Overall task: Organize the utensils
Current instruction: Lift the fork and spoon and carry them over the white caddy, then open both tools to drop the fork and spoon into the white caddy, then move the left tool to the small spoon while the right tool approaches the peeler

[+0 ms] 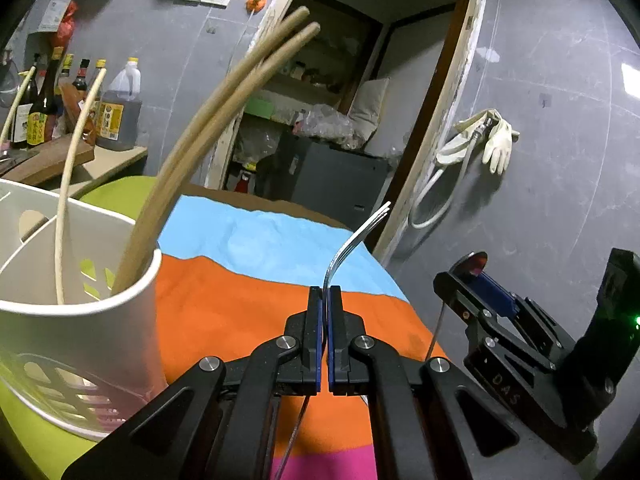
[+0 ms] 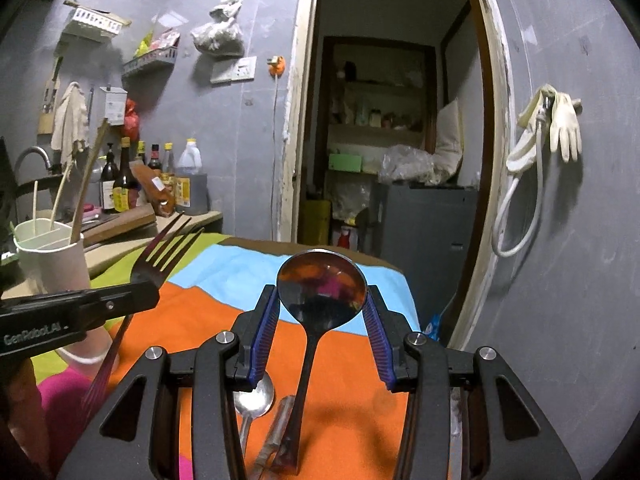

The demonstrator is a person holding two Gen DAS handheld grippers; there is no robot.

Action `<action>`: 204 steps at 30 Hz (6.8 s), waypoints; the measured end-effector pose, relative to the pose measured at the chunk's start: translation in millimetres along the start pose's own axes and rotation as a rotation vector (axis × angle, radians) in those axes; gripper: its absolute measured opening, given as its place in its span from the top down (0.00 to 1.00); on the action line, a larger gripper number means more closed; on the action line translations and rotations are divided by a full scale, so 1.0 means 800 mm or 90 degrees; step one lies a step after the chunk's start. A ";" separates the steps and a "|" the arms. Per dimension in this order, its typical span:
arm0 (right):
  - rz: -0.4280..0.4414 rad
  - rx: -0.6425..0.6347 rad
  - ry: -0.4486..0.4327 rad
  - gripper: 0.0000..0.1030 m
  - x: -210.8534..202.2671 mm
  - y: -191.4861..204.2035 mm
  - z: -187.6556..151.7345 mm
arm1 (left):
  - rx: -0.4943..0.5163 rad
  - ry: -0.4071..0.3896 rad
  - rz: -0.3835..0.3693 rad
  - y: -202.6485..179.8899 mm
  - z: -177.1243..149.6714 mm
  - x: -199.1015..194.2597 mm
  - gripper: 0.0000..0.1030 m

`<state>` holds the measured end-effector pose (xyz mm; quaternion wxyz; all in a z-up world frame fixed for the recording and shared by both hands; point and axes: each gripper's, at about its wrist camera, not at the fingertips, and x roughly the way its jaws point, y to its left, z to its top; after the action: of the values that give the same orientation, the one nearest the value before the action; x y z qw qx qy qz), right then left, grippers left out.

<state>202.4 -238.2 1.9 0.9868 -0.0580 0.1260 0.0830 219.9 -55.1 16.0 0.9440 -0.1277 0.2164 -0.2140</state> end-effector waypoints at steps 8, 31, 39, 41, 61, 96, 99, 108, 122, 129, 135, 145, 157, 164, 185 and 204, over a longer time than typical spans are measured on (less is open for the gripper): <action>-0.006 -0.023 -0.027 0.61 -0.011 0.009 0.001 | 0.016 -0.023 -0.001 -0.005 -0.001 -0.008 1.00; -0.034 -0.054 -0.120 0.61 -0.048 0.026 0.028 | 0.034 -0.144 -0.022 -0.013 0.010 -0.058 1.00; -0.025 -0.058 -0.155 0.61 -0.077 0.039 0.060 | 0.014 -0.192 -0.048 -0.008 0.040 -0.096 1.00; -0.018 -0.058 -0.164 0.61 -0.083 0.043 0.072 | 0.008 -0.210 -0.048 -0.005 0.049 -0.109 1.00; 0.156 -0.013 -0.239 0.61 -0.088 0.139 0.156 | -0.066 -0.316 0.114 0.153 0.122 -0.213 1.00; 0.235 -0.004 -0.101 0.52 0.008 0.203 0.105 | -0.106 -0.267 0.144 0.189 0.072 -0.165 1.00; 0.249 0.011 -0.097 0.49 0.008 0.197 0.100 | -0.092 -0.248 0.155 0.181 0.065 -0.167 0.99; 0.257 0.037 -0.144 0.34 -0.018 0.177 0.111 | -0.068 -0.251 0.134 0.157 0.065 -0.184 0.75; 0.176 0.081 -0.205 0.02 -0.065 0.109 0.128 | -0.019 -0.264 0.086 0.106 0.082 -0.201 0.54; 0.126 0.093 -0.205 0.00 -0.083 0.076 0.119 | 0.001 -0.259 0.073 0.077 0.075 -0.199 0.29; 0.084 0.095 -0.186 0.00 -0.097 0.049 0.106 | 0.025 -0.253 0.073 0.047 0.060 -0.194 0.12; 0.016 0.071 -0.116 0.00 -0.110 0.006 0.073 | 0.117 -0.200 0.073 -0.009 0.019 -0.162 0.05; -0.025 0.050 0.036 0.00 -0.082 -0.032 0.016 | 0.124 -0.069 0.037 -0.036 -0.032 -0.102 0.05; -0.022 0.051 0.131 0.00 -0.054 -0.040 -0.008 | 0.082 0.043 0.074 -0.023 -0.051 -0.058 0.05; 0.044 0.002 0.396 0.14 0.043 -0.020 -0.065 | 0.044 0.253 0.149 0.011 -0.085 0.013 0.06; 0.071 0.029 0.407 0.56 0.022 -0.066 -0.073 | 0.038 0.305 0.059 -0.001 -0.063 0.094 0.51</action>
<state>214.5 -295.0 -54.2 0.8922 -0.0518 0.4346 0.1117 257.7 -97.7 -54.8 0.8778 -0.0349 0.4335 -0.2009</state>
